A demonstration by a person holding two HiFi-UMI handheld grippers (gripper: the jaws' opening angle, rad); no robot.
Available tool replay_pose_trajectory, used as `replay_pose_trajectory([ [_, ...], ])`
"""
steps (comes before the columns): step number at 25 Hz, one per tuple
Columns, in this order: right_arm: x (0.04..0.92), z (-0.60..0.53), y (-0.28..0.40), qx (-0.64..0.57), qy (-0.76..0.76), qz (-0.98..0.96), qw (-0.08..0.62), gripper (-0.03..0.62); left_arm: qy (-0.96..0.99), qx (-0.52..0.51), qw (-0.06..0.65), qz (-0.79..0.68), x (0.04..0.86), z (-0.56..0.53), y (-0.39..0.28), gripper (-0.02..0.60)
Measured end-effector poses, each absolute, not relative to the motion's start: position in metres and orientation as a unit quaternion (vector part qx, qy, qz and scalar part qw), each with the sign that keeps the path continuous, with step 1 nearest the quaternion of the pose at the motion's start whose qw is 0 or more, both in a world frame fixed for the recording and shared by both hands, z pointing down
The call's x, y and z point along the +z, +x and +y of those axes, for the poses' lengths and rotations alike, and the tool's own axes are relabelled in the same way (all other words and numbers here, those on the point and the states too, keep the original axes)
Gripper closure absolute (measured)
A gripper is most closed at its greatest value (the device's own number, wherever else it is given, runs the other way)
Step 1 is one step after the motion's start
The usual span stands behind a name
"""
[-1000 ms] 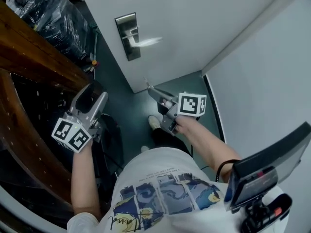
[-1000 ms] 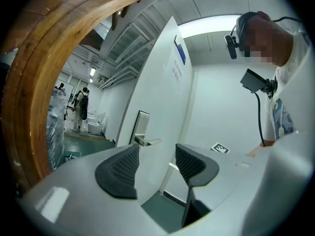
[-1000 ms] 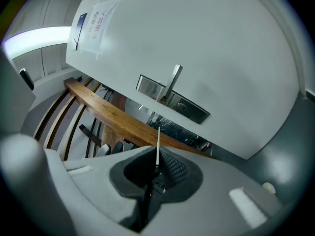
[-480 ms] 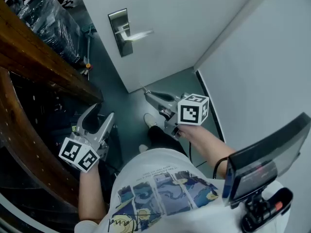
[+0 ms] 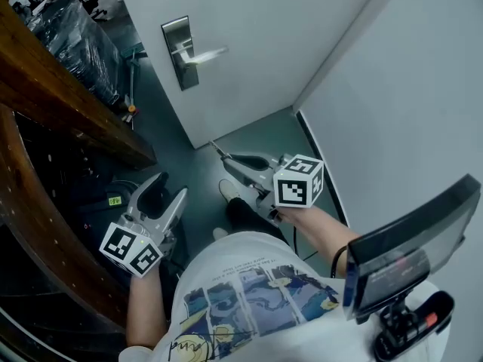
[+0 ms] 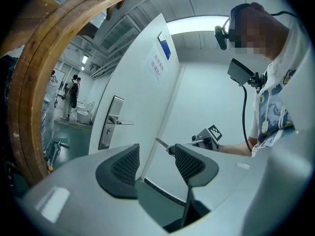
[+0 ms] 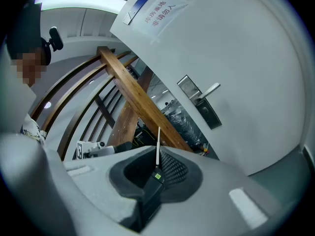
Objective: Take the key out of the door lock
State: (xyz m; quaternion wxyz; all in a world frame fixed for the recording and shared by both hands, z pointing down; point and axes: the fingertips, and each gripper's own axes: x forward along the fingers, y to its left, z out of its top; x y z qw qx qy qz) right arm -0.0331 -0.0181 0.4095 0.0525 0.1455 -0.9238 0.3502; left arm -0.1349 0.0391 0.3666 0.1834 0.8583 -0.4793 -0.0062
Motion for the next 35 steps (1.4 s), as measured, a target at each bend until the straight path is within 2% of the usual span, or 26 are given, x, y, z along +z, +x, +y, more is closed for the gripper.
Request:
replay_pose_trajectory([
  [35,0.392,0.026,-0.042,0.297,0.131,-0.943,0.068,0.568,0.858,0.000,0.179,-0.482,0.373,0.077,-0.137,0.348],
])
